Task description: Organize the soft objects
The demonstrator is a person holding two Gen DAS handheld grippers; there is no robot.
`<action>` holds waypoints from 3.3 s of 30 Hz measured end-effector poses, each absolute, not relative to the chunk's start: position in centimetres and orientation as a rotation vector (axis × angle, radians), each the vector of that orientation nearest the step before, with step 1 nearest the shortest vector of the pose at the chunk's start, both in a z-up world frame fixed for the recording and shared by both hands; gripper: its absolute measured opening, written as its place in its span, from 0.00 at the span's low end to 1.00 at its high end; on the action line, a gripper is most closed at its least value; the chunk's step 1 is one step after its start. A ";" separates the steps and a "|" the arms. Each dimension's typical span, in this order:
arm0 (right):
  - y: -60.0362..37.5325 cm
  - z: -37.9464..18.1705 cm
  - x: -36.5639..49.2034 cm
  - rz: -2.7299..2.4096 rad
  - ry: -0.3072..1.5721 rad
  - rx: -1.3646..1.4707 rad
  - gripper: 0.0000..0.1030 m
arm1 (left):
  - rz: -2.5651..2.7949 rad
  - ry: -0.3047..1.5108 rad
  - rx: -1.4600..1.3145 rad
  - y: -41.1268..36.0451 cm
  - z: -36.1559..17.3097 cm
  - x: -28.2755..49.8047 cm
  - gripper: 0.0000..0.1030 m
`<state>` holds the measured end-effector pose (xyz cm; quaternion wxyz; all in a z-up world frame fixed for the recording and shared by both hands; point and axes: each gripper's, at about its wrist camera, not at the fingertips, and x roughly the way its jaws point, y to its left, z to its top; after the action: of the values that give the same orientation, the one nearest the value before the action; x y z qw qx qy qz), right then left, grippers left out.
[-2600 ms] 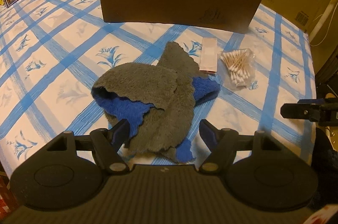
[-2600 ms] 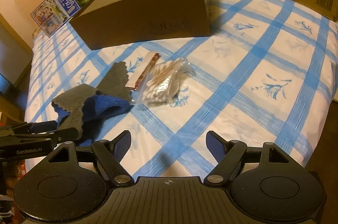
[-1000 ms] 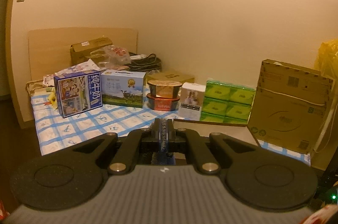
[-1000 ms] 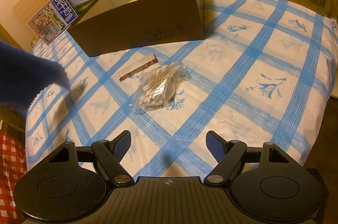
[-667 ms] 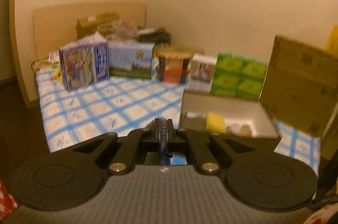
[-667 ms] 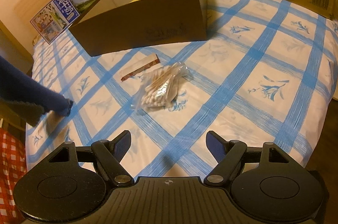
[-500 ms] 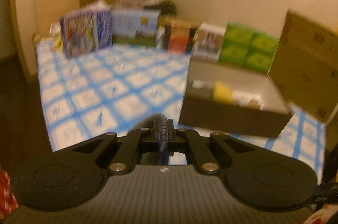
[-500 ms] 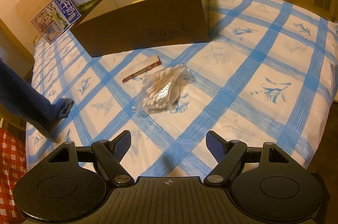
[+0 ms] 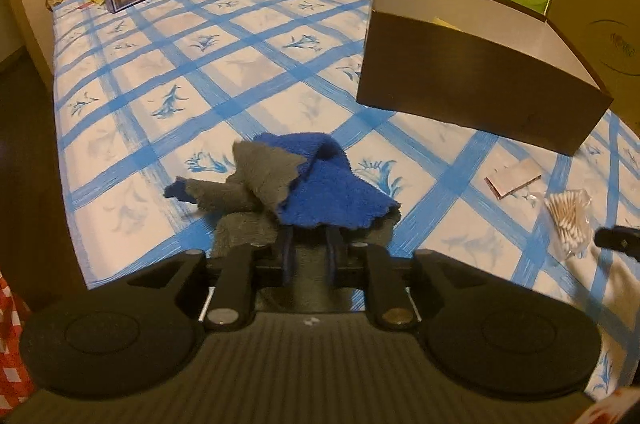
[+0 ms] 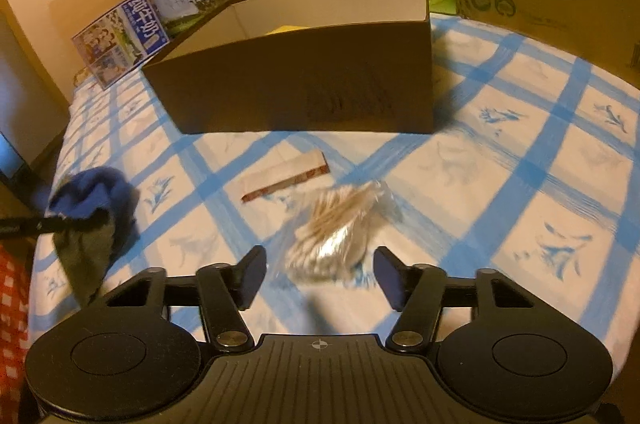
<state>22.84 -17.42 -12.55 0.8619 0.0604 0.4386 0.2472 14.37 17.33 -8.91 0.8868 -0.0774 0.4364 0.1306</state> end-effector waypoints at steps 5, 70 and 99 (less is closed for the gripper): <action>-16.3 -14.7 24.9 0.484 0.934 0.129 0.22 | 0.264 0.923 -0.179 17.2 -9.7 15.3 0.22; -20.7 -13.2 24.3 0.480 0.871 0.138 0.46 | 0.154 0.896 -0.210 9.4 -13.3 17.0 0.33; -20.1 -13.4 24.1 0.497 0.875 0.109 0.46 | 0.367 0.700 -0.122 7.0 -18.5 17.3 0.90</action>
<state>24.10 -20.11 -13.42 0.8747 0.0522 0.4190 0.2378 17.34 7.00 -18.51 0.9211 -0.0592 0.3408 0.1785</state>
